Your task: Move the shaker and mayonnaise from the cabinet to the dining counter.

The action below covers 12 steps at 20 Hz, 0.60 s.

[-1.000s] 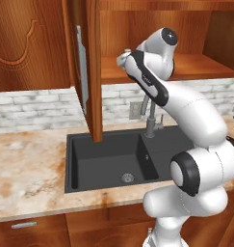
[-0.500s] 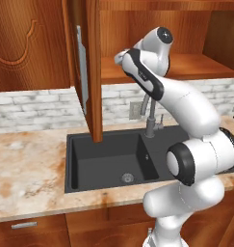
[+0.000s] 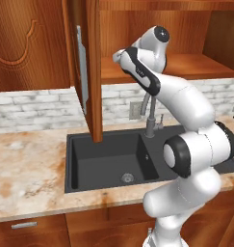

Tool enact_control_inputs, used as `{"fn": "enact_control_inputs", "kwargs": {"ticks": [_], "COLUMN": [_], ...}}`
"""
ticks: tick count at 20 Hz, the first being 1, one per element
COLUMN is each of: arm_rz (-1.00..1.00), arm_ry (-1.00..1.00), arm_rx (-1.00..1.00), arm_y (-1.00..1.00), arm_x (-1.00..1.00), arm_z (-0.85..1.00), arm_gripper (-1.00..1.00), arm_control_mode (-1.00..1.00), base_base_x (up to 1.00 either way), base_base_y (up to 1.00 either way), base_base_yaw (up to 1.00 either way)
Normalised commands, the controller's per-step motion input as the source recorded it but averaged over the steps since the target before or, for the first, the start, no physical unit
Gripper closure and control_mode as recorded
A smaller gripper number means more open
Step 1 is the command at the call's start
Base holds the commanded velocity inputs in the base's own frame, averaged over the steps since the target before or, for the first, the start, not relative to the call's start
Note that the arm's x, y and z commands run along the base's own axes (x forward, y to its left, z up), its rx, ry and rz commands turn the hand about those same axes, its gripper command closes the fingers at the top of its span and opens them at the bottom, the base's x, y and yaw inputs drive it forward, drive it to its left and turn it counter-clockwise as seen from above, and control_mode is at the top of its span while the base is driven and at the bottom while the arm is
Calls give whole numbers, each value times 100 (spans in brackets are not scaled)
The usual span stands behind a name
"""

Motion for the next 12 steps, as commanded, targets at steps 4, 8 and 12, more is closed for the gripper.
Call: {"fn": "enact_control_inputs", "kwargs": {"ticks": [4, 8, 12], "arm_rz": [0, 0, 0], "arm_ry": [0, 0, 0], "arm_rx": [0, 0, 0], "arm_y": [7, 7, 0], "arm_x": [15, 9, 0], "arm_z": [-4, -13, -14], "arm_gripper": [100, 100, 100], "arm_control_mode": [-100, -100, -100], "base_base_x": [0, 0, 0], "base_base_y": [0, 0, 0], "base_base_yaw": [0, 0, 0]}}
